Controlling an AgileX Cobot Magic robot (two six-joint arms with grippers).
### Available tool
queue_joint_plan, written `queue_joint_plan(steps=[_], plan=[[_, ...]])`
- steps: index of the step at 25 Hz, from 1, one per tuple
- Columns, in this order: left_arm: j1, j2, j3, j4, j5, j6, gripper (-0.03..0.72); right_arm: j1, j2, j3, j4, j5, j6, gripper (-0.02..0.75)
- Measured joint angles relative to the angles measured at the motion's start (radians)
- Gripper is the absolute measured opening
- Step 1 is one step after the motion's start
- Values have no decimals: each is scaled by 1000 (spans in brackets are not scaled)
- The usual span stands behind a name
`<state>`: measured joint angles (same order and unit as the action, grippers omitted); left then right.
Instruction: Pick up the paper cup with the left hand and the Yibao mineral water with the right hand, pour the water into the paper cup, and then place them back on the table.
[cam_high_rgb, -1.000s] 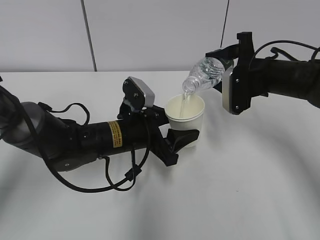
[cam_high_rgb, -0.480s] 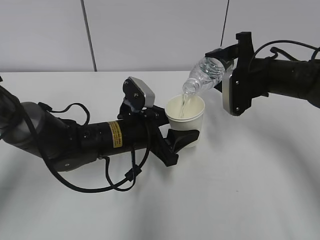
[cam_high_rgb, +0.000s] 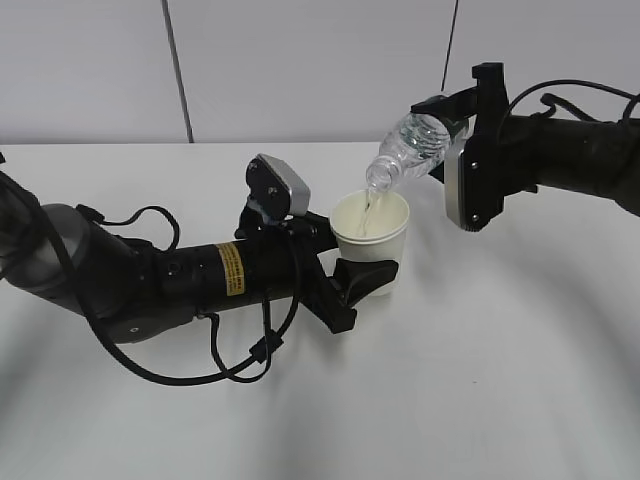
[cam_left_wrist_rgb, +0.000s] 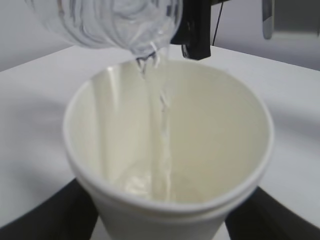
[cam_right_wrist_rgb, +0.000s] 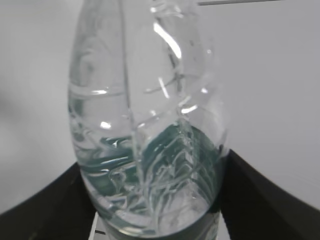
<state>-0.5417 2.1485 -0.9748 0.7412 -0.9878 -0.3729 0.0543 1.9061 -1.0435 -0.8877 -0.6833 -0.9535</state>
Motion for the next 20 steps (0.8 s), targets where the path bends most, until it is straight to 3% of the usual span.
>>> queue_joint_plan(steps=[20], plan=[[0, 0, 0, 1, 1, 0, 453, 0, 0, 0, 10, -4, -40, 508]])
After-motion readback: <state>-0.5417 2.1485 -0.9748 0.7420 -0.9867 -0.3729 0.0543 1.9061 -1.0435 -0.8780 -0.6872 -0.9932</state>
